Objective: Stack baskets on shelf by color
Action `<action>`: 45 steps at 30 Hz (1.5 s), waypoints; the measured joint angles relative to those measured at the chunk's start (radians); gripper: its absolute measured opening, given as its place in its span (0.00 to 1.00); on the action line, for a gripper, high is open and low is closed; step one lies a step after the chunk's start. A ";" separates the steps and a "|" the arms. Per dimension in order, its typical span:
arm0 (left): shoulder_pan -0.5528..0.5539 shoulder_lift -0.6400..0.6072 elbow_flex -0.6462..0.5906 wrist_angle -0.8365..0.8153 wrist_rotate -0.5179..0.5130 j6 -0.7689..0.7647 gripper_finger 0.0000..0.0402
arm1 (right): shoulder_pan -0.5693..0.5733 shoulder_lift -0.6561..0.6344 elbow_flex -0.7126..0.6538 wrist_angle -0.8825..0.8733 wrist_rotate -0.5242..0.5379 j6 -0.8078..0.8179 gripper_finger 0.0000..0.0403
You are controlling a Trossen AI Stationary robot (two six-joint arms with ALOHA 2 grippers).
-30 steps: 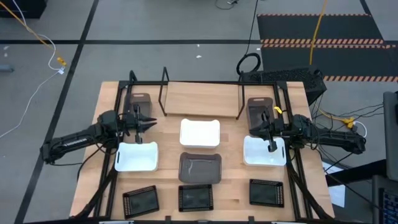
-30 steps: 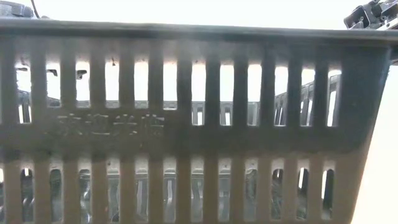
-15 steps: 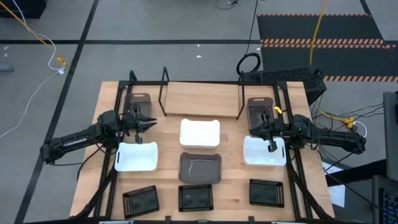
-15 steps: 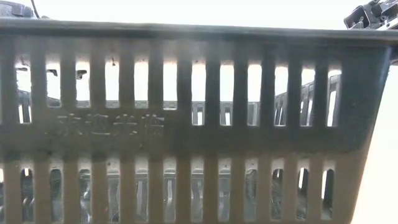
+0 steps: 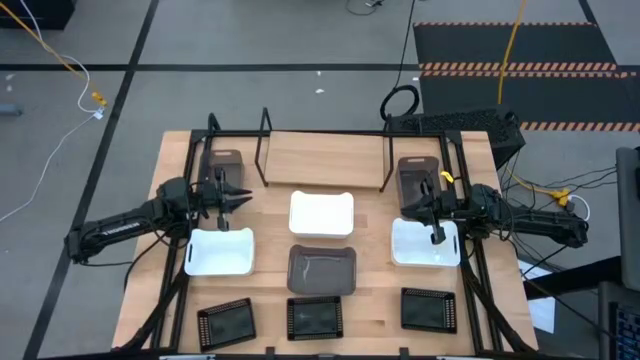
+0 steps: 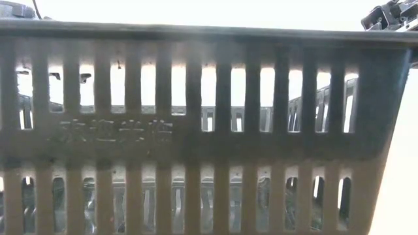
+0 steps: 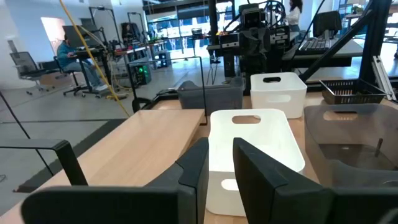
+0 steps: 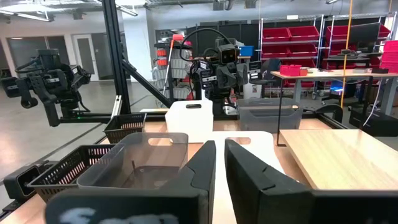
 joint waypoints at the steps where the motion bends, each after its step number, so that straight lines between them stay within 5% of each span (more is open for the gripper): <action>1: 0.000 0.000 0.000 0.000 0.000 0.000 0.19 | 0.000 0.000 0.000 0.000 0.000 0.000 0.07; 31: 0.000 0.000 0.000 0.000 0.000 0.000 0.19 | 0.000 0.022 0.031 0.069 0.056 0.137 0.07; 36: 0.000 0.000 0.000 0.000 0.000 0.000 0.19 | 0.000 0.181 0.167 -0.207 0.201 0.173 0.10; 45: 0.000 0.000 0.000 0.031 0.000 -0.003 0.19 | 0.000 0.567 0.568 -0.580 0.225 0.189 0.29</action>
